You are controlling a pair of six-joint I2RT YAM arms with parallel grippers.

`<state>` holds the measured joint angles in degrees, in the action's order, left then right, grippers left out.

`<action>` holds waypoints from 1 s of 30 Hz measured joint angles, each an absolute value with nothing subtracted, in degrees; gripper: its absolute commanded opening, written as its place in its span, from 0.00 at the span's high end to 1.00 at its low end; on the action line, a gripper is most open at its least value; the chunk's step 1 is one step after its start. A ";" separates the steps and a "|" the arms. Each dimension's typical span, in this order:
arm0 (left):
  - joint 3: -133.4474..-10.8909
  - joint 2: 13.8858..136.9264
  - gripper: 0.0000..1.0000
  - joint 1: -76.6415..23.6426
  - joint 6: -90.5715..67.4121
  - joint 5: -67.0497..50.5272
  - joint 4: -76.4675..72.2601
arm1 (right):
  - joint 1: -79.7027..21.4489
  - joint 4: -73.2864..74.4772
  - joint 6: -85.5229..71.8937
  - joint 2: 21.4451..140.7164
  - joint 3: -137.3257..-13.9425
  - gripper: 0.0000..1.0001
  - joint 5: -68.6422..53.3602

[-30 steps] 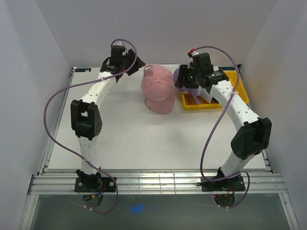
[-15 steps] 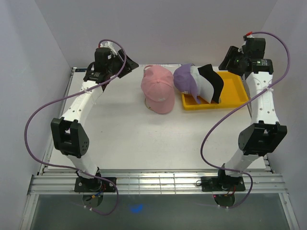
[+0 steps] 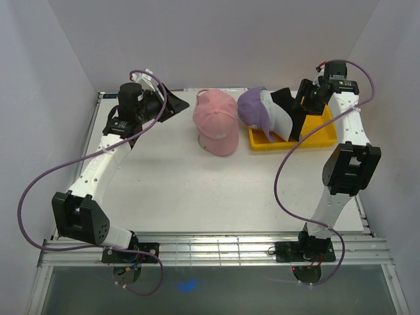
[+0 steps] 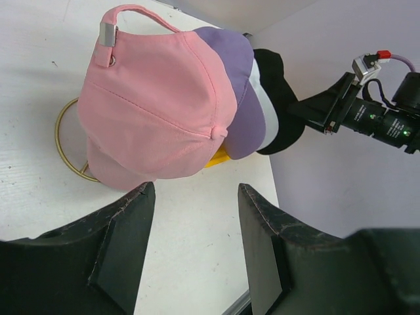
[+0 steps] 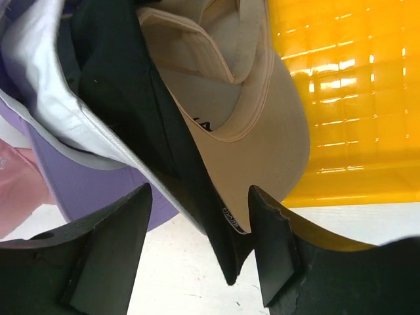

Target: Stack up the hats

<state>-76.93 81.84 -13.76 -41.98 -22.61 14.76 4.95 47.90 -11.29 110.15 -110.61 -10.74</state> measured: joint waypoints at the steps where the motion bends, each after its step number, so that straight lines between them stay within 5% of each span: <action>1: -76.71 81.67 0.37 -13.76 -41.95 -22.90 14.74 | 4.95 47.79 -11.31 110.15 -110.00 0.36 -11.09; 9: -74.39 79.77 0.37 -13.76 -41.52 -24.12 15.22 | 4.86 46.35 -11.07 110.08 -104.27 0.59 -12.10; 16: -72.77 79.29 0.37 -13.76 -41.12 -24.45 16.19 | 4.36 44.73 -10.41 109.84 -104.25 0.89 -8.47; 30: -72.55 79.29 0.37 -13.76 -40.21 -24.43 17.02 | 4.49 49.71 -11.11 106.28 -106.65 0.92 7.05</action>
<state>-72.55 79.29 -13.76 -40.21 -24.43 17.02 4.49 49.71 -11.11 106.28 -106.65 7.05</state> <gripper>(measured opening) 0.632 0.187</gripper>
